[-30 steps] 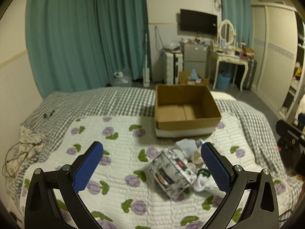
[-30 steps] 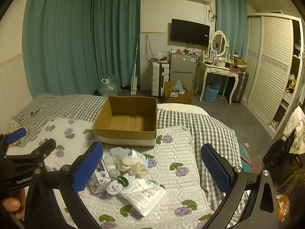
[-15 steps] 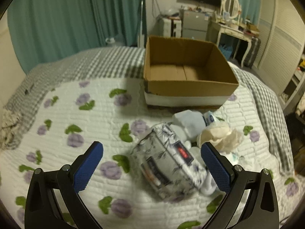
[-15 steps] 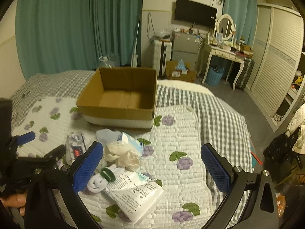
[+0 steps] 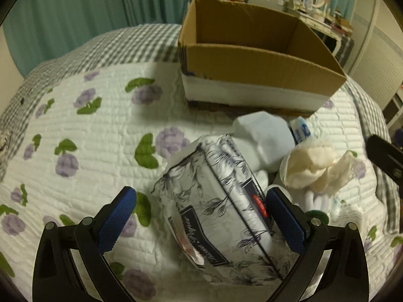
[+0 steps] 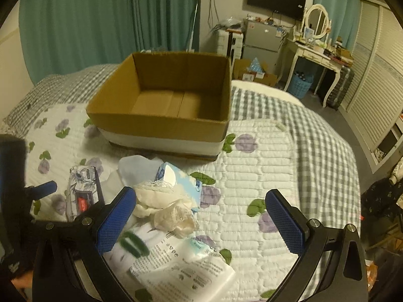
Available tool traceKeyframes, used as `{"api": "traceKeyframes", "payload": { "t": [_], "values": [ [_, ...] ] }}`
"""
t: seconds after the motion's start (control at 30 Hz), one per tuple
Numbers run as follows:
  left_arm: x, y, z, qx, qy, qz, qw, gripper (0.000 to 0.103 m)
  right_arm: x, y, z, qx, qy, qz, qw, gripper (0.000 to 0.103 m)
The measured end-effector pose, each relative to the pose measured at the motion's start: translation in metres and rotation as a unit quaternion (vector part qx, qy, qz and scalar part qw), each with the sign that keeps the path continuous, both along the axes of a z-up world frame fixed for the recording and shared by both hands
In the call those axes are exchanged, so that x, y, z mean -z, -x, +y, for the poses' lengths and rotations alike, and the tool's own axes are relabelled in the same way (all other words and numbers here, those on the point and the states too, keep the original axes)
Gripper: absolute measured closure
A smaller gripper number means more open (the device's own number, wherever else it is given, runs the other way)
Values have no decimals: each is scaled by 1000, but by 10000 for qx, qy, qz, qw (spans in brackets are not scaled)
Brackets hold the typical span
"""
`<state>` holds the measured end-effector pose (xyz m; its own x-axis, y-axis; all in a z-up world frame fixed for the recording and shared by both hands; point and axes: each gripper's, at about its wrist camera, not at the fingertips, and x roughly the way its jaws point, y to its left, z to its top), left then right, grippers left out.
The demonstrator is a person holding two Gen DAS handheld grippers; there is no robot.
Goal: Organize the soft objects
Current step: 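Grasp the floral tissue pack with the left tool while the right tool grasps the lace cloth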
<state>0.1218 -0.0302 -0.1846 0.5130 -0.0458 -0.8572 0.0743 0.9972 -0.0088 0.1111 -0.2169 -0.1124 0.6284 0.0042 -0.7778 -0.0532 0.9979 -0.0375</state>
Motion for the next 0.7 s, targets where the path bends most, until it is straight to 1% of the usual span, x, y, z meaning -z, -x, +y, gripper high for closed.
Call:
{"api": "traceKeyframes", "payload": {
  "t": [0.1, 0.2, 0.33, 0.4, 0.43, 0.5, 0.53, 0.57, 0.6, 0.63, 0.67, 0.7],
  "values": [
    [2, 3, 4, -2, 137, 9, 9999, 0, 19, -11, 1, -1, -4, 181, 9998, 0],
    [7, 1, 4, 63, 206, 54, 9998, 0, 37, -19, 0, 13, -165, 404, 9990, 0],
    [17, -4, 4, 41, 368, 292, 9989, 0, 56, -25, 4, -88, -280, 622, 9976, 0],
    [20, -4, 3, 42, 338, 305, 9990, 0, 63, -25, 8, -164, -310, 690, 9970, 0],
    [20, -3, 3, 71, 336, 282, 9990, 1, 65, -24, 8, -176, -346, 713, 9967, 0],
    [18, 1, 2, 190, 394, 260, 9987, 14, 67, -23, 10, -208, -387, 751, 9962, 2],
    [17, 3, 1, 231, 377, 230, 9988, 16, 67, -22, 11, -215, -426, 761, 9960, 11],
    [15, 5, 0, 292, 357, 192, 9988, 23, 68, -22, 12, -209, -480, 770, 9957, 25],
    [13, 7, -1, 334, 363, 186, 9986, 30, 68, -22, 11, -212, -558, 808, 9949, 35],
    [12, 9, -1, 363, 368, 175, 9985, 33, 69, -21, 11, -226, -621, 851, 9942, 53],
    [9, 11, 0, 383, 375, 146, 9985, 38, 69, -21, 12, -245, -640, 890, 9937, 64],
    [7, 13, 1, 406, 382, 118, 9984, 43, 68, -20, 14, -263, -604, 896, 9938, 66]
  ]
}}
